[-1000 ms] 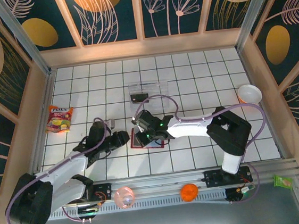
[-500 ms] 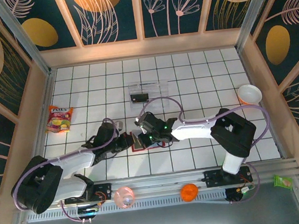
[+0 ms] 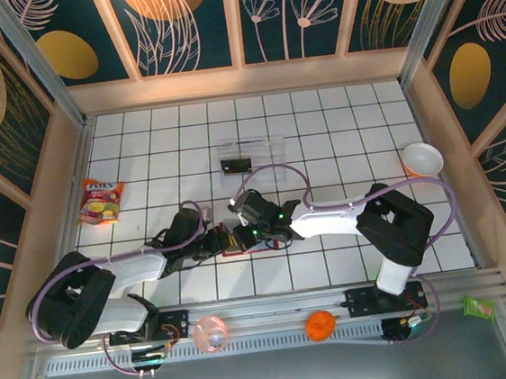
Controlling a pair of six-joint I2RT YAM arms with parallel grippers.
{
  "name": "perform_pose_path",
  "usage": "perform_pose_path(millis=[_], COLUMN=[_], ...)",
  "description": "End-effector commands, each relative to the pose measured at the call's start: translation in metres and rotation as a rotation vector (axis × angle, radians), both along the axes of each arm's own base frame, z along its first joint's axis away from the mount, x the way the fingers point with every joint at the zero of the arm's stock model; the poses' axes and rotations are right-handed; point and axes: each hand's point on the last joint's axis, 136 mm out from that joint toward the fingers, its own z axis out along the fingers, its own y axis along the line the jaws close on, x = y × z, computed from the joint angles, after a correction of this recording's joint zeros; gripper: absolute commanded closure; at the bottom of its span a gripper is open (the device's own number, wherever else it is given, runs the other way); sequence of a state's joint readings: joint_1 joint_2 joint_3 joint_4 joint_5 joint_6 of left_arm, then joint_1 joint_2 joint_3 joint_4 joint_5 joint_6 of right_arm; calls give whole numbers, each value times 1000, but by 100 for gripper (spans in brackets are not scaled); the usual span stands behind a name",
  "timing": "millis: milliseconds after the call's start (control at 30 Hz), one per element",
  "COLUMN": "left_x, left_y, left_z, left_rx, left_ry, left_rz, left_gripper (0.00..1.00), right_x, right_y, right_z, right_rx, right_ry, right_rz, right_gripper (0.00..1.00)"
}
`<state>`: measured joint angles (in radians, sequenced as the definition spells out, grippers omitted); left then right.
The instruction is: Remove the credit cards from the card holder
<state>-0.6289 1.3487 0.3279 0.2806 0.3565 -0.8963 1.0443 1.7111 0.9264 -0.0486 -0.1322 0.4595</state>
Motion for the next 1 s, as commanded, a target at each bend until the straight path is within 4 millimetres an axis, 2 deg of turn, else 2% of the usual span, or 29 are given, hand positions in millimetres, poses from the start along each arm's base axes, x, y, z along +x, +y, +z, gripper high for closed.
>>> perform_pose_path(millis=[0, 333, 467, 567, 633, 733, 800, 867, 967], left_x=[-6, -14, -15, -14, -14, -12, -11, -9, -8], left_y=[5, 4, 3, 1, 0, -2, -4, -4, -5], left_z=[-11, -16, -17, -15, -14, -11, -9, -8, -6], left_rx=[38, 4, -4, -12, -15, -27, -35, -37, -40], left_ry=[45, 75, 75, 67, 64, 53, 47, 42, 38], left_rz=[9, 0, -3, -7, -13, -17, -21, -19, -18], left_gripper=[100, 100, 100, 100, 100, 100, 100, 100, 100], right_x=[1, 1, -1, -1, 0, 3, 6, 6, 0], right_y=[-7, -56, -87, -113, -123, -115, -97, -74, -37], right_z=[2, 3, -3, -5, 1, 23, 43, 59, 66], right_rx=[-9, -91, -165, -224, -237, -170, -106, -39, 49], right_ry=[1, -3, 6, -4, -22, -64, -102, -110, -31], right_rz=[-43, -248, -372, -464, -499, -460, -370, -273, -126], right_gripper=[100, 99, 90, 76, 68, 64, 64, 70, 78])
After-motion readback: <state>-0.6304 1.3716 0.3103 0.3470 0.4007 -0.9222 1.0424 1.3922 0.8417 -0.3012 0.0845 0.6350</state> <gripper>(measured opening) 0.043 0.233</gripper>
